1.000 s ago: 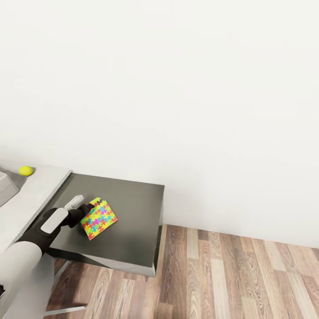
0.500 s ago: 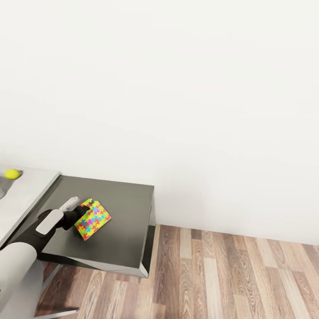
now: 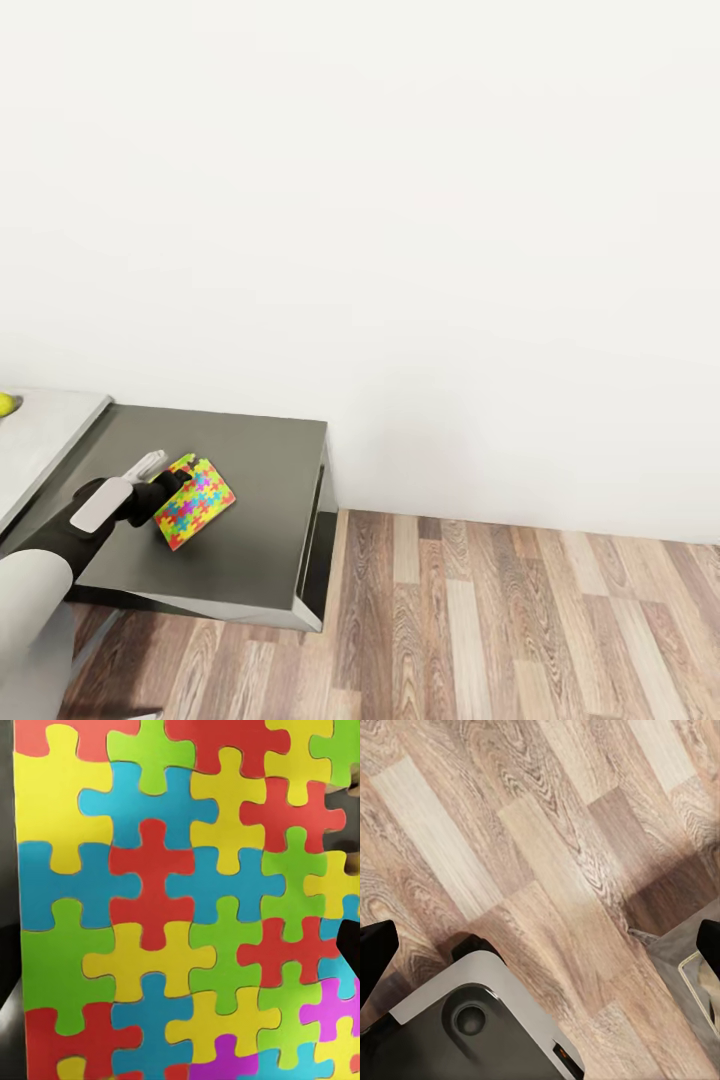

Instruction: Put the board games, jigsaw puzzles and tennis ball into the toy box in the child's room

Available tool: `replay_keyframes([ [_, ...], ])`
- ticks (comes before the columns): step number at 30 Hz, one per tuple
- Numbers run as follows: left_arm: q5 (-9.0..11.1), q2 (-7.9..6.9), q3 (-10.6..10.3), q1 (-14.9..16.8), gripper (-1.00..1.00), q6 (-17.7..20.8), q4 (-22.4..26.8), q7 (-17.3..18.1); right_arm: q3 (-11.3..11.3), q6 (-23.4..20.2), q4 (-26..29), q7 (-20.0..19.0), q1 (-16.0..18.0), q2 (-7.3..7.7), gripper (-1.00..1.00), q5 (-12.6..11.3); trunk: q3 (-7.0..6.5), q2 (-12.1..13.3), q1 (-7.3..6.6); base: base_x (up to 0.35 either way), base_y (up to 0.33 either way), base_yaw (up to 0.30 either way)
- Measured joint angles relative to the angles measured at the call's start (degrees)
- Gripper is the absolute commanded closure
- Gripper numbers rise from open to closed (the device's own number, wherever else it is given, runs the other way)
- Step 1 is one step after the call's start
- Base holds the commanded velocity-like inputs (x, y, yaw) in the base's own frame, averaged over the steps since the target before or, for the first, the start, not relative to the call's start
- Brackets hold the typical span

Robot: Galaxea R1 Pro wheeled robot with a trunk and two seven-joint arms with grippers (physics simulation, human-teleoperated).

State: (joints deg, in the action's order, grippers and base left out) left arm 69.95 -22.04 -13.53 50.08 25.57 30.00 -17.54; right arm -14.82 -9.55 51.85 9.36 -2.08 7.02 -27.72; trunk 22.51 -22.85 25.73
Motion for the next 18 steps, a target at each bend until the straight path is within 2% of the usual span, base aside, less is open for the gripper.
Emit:
replay_keyframes([
  [18,-0.09,0.1,-0.07,0.0,-1.0,0.08,0.1,0.04,0.0,0.0,0.09,-0.05,0.0,0.0,-1.0,-0.06,-0.01,0.0,0.0,0.0,-0.012,0.0],
])
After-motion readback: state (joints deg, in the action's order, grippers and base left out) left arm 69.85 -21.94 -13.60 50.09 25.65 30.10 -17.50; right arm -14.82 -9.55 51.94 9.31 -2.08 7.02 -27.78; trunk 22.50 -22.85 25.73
